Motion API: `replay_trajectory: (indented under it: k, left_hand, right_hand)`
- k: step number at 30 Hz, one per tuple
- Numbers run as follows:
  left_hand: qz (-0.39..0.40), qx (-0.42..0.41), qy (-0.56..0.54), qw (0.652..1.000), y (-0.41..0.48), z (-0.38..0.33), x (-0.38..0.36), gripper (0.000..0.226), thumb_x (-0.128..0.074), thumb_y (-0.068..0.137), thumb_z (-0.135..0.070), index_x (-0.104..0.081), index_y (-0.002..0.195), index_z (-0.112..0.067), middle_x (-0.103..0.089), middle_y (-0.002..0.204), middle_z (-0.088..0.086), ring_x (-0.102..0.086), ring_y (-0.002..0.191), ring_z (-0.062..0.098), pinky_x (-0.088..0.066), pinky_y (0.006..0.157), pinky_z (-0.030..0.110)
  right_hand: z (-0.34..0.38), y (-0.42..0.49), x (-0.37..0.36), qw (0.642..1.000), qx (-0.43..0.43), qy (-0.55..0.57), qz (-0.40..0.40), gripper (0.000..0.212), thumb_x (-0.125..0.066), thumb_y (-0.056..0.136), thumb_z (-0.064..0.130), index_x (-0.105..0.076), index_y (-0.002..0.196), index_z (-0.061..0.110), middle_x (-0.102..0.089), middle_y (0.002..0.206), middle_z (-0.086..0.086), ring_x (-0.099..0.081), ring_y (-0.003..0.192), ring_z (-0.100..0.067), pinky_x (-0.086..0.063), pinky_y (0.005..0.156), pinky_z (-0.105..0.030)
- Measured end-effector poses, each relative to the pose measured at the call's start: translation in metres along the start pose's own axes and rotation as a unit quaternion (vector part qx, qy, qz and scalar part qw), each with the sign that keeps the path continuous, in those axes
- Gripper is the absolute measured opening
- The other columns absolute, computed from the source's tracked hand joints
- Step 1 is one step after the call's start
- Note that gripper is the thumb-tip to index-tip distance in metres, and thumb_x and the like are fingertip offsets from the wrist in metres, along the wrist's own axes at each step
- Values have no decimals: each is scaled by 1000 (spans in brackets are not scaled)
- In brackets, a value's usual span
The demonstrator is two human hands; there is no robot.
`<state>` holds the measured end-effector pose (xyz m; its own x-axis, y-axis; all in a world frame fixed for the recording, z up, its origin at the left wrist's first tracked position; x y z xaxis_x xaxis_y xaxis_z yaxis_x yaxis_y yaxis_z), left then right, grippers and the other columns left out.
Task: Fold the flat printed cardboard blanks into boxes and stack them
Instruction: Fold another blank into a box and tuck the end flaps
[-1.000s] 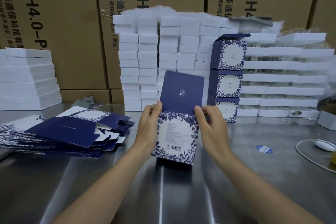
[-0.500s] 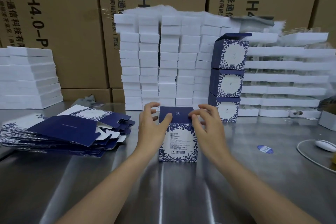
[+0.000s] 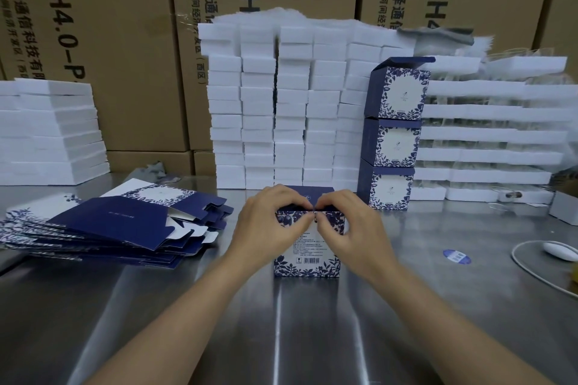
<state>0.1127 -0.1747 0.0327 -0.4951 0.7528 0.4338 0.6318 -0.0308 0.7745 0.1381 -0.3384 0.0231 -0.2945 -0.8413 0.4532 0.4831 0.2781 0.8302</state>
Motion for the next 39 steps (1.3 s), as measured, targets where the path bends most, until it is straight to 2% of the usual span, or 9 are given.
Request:
replay_trajectory:
  k: [8,16,21,25,28,30,35,39]
  left_hand:
    - [-11,1,-8,1000,0,8,-2,10,-79,87,-36,-79,97,-35,-71,99,-19,-68,103,12,-54,92,45]
    - [-25,-3,8,1000,-1,8,-3,5,-78,91,-35,-79,95,-33,-72,97,-20,-67,101,10,-52,93,48]
    - [-14,24,-38,999,2,20,1,11,-84,89,-21,-82,98,-28,-76,98,-19,-72,101,7,-56,93,33]
    - [-13,41,-53,998,3,31,7,13,-86,87,-17,-82,96,-27,-77,98,-22,-73,99,3,-53,92,18]
    - [-13,35,-38,999,3,31,5,12,-84,89,-18,-81,95,-28,-76,97,-22,-72,99,3,-48,86,12]
    - [-15,24,-26,999,4,30,4,9,-83,90,-20,-81,94,-28,-76,97,-21,-72,98,4,-49,85,14]
    - [-10,23,-22,999,4,30,4,6,-82,91,-24,-82,95,-28,-76,98,-22,-72,100,5,-55,92,31]
    - [-10,27,-31,999,2,28,2,10,-82,90,-25,-80,97,-31,-75,99,-21,-71,102,5,-56,93,35]
  right_hand:
    - [-13,2,-5,998,-24,59,-9,11,-71,94,26,-73,103,30,-68,103,20,-67,103,-7,-53,89,-27]
    - [-12,4,-10,1000,-8,21,6,13,-62,99,34,-72,106,29,-69,104,18,-66,100,-3,-55,86,-37]
    - [-21,8,-9,999,-8,9,40,16,-60,100,44,-68,112,36,-68,110,24,-65,108,0,-56,91,-34]
    - [-28,7,-6,999,-10,1,37,15,-61,101,44,-65,114,37,-67,114,25,-64,113,4,-52,95,-26]
    - [-30,7,-6,999,-18,11,29,13,-62,100,42,-67,111,36,-68,112,23,-65,109,0,-53,94,-28]
    - [-30,8,-6,999,-27,20,24,12,-64,99,38,-69,109,34,-70,108,21,-67,105,-3,-55,92,-32]
    - [-28,7,-5,999,-36,24,20,8,-70,99,26,-72,106,27,-71,103,18,-67,100,-5,-56,90,-39]
    - [-16,6,-7,999,-29,-1,23,11,-70,99,35,-70,110,33,-68,107,21,-65,103,-2,-55,91,-37]
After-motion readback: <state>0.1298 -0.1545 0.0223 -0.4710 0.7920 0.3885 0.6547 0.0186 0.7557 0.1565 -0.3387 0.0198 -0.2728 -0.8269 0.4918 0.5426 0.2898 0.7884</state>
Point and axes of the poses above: each hand's wrist, its own y-axis towards the middle knuckle, its own x-axis out of the back of the hand, z = x × y, the point moved 9 cm from there along y, towards the middle knuckle
